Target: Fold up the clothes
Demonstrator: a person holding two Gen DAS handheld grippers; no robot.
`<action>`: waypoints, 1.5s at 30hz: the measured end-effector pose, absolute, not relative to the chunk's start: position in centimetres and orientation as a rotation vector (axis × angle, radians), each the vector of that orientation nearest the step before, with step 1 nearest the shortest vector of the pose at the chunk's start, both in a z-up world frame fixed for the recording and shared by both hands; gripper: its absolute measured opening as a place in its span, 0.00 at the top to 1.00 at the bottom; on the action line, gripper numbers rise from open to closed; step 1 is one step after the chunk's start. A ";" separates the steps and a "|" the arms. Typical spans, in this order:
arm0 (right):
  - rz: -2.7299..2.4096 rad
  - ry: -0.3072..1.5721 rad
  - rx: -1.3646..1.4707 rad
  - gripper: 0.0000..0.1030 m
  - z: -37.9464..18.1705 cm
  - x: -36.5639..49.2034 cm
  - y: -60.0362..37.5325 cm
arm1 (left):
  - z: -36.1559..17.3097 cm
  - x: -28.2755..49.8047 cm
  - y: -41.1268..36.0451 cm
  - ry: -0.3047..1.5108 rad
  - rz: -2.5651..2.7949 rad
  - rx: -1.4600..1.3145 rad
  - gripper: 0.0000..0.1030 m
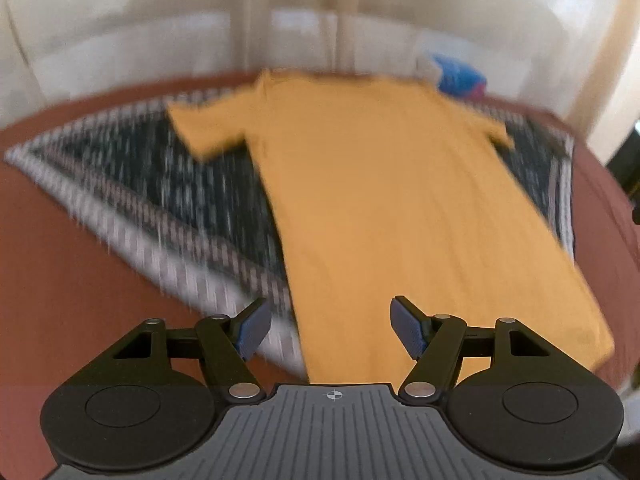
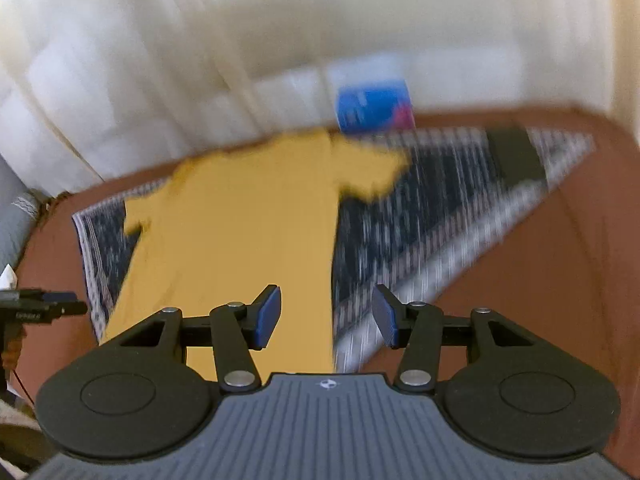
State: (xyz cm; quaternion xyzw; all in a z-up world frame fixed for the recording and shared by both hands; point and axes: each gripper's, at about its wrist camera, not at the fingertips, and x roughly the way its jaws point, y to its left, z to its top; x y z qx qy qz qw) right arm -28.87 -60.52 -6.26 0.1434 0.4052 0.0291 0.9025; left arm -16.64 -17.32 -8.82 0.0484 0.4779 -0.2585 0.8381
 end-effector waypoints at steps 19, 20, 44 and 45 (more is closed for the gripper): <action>0.181 0.737 0.181 0.46 -5.6 -17.1 -65.4 | -7.3 -17.6 -38.6 0.865 -0.686 0.070 0.24; 0.194 0.744 0.178 0.46 -6.0 -15.4 -66.1 | -7.6 -17.1 -40.3 0.866 -0.681 0.069 0.24; 0.262 0.927 0.180 0.65 -15.7 1.7 -71.8 | -14.4 -6.6 -60.2 0.724 -0.634 0.528 0.47; 0.262 0.931 0.177 0.70 -15.8 1.9 -71.7 | -14.5 -6.5 -60.1 0.728 -0.633 0.528 0.61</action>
